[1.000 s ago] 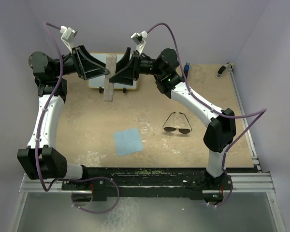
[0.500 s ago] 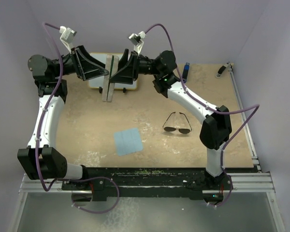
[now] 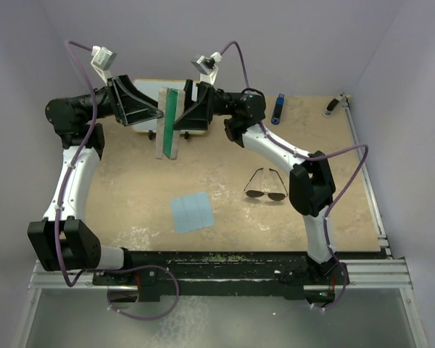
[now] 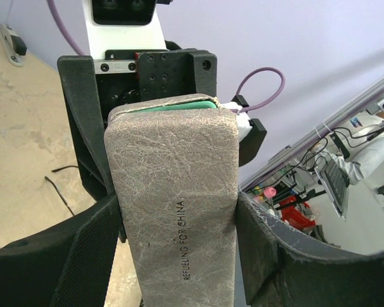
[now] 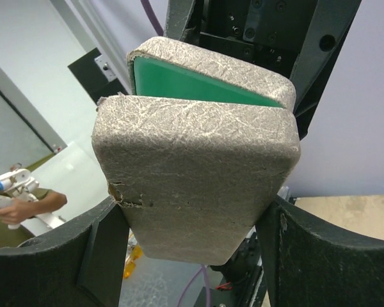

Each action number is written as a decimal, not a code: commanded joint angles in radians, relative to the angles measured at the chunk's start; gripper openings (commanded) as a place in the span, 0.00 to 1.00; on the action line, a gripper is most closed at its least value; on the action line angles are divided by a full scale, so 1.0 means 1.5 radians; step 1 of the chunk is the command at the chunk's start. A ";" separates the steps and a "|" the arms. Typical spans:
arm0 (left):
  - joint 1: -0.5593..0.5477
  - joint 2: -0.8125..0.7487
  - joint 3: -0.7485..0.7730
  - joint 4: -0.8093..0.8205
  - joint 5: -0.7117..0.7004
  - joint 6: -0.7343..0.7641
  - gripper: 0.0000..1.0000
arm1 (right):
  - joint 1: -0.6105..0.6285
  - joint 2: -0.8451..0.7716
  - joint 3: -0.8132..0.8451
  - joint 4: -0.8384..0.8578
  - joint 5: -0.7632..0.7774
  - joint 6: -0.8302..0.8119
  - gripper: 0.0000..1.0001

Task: Organize the sunglasses
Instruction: Open the sunglasses case.

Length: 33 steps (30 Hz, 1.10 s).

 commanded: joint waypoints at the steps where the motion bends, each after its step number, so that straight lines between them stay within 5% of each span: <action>1: -0.006 -0.015 0.029 0.108 -0.036 -0.080 0.04 | -0.015 0.028 0.028 0.193 -0.047 0.149 0.00; 8: -0.006 -0.021 0.024 0.122 -0.043 -0.097 0.04 | -0.052 0.057 0.052 0.282 -0.034 0.257 0.00; 33: 0.000 -0.025 0.050 0.197 -0.049 -0.156 0.04 | -0.077 0.105 0.030 0.329 0.009 0.307 0.00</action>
